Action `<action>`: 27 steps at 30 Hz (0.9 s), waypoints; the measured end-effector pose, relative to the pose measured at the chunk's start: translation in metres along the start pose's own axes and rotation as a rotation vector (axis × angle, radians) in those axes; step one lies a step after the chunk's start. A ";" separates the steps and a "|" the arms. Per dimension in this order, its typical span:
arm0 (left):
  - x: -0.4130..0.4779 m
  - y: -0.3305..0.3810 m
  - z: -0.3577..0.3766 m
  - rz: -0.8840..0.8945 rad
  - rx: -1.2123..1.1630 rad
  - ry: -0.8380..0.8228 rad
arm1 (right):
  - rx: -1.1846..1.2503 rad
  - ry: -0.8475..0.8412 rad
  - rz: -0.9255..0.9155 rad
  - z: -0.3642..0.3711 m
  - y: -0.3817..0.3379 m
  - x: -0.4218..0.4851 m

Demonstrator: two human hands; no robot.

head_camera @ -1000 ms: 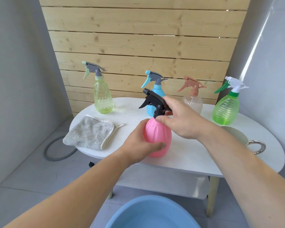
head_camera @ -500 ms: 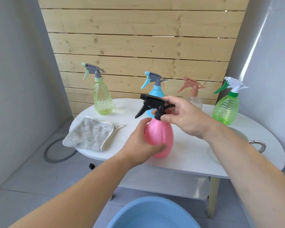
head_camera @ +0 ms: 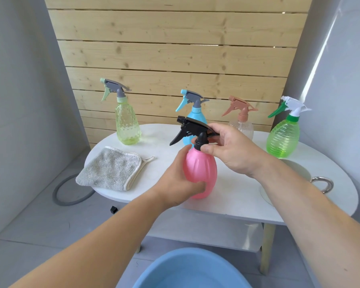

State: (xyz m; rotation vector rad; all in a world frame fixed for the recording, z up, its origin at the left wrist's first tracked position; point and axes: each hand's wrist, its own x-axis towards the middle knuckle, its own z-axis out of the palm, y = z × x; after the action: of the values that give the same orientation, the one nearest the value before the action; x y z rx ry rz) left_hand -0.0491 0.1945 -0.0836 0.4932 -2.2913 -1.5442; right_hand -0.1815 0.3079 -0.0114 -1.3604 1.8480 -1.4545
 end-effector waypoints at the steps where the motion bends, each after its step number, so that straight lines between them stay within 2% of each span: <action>1: -0.001 0.000 -0.002 0.003 -0.002 0.024 | -0.004 0.000 0.001 0.000 0.000 0.000; 4: -0.001 0.002 0.001 -0.002 0.071 0.115 | -0.036 0.006 -0.005 0.000 0.000 0.000; 8: 0.000 0.005 0.003 -0.013 0.032 0.019 | -0.052 0.009 -0.018 0.000 0.001 0.000; 12: -0.001 0.007 0.006 -0.024 0.131 0.136 | -0.083 0.022 -0.039 0.001 0.003 0.001; 16: -0.001 0.007 0.005 -0.013 0.067 -0.005 | -0.093 0.015 -0.037 0.004 0.002 0.002; 21: -0.004 0.007 -0.001 -0.028 0.109 0.108 | -0.065 0.004 -0.027 0.000 0.005 0.001; 27: -0.007 0.008 0.004 0.009 0.116 0.087 | -0.059 0.022 -0.032 0.001 0.005 0.001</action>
State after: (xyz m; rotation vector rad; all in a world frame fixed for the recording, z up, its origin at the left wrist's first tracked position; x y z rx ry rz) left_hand -0.0455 0.2038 -0.0783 0.5683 -2.3220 -1.3629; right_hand -0.1829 0.3068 -0.0160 -1.4132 1.9050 -1.4476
